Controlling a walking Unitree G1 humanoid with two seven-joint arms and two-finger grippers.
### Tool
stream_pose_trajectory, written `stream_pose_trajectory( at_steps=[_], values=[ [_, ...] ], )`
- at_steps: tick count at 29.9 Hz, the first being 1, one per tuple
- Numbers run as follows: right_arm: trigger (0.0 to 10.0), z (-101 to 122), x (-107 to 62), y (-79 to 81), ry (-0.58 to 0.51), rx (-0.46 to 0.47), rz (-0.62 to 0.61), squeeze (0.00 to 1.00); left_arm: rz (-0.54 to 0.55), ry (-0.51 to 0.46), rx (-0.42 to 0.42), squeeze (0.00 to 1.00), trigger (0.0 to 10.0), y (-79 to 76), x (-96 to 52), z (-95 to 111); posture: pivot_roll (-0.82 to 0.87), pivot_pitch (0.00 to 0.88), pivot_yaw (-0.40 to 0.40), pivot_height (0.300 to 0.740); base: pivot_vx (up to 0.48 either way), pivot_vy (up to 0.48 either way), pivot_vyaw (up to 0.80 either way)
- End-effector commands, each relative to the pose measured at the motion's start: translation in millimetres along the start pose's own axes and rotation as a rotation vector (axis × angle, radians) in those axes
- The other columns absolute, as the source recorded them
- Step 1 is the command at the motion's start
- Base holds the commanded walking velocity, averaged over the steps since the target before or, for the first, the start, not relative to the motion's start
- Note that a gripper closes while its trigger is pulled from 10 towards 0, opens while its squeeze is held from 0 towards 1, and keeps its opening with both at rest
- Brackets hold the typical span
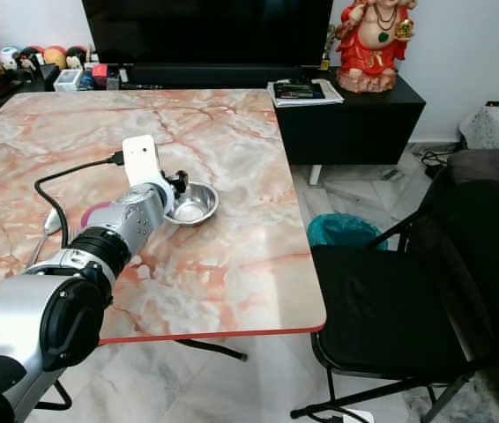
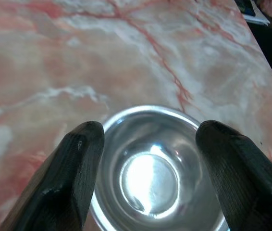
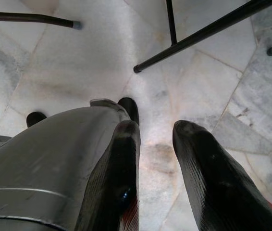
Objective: Setting the table
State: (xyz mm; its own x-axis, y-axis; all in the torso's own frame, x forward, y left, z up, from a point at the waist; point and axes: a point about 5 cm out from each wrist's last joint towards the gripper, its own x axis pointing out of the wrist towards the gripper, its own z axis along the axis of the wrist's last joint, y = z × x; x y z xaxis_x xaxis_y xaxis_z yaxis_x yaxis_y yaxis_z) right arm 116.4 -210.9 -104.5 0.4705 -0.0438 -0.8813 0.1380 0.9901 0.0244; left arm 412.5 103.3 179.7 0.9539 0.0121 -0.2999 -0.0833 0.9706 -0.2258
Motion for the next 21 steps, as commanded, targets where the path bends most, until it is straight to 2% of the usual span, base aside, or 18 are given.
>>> stream_pose_trajectory(
  at_steps=[1, 15, 21],
  values=[
    [10.0, 6.5, 0.3, -3.9, -0.024, 0.003, -0.007, 0.0, 0.019, 0.049, -0.007, 0.0, 10.0, 1.2, -0.1, -15.6, -0.21, 0.02, -0.03, 0.74, 0.0, 0.0, 0.0],
    [10.0, 4.2, -0.1, -2.2, -0.029, 0.026, -0.006, 0.0, 0.141, 0.017, -0.035, 0.0, 10.0, 11.4, -0.4, -17.4, -0.21, 0.005, -0.019, 0.74, 0.0, 0.0, 0.0],
    [10.0, 8.1, 0.9, -0.6, -0.037, 0.024, 0.0, 0.0, 0.146, 0.013, -0.048, 0.0, 10.0, 10.4, -0.5, -15.4, -0.2, 0.0, -0.021, 0.74, 0.0, 0.0, 0.0]
  ],
)
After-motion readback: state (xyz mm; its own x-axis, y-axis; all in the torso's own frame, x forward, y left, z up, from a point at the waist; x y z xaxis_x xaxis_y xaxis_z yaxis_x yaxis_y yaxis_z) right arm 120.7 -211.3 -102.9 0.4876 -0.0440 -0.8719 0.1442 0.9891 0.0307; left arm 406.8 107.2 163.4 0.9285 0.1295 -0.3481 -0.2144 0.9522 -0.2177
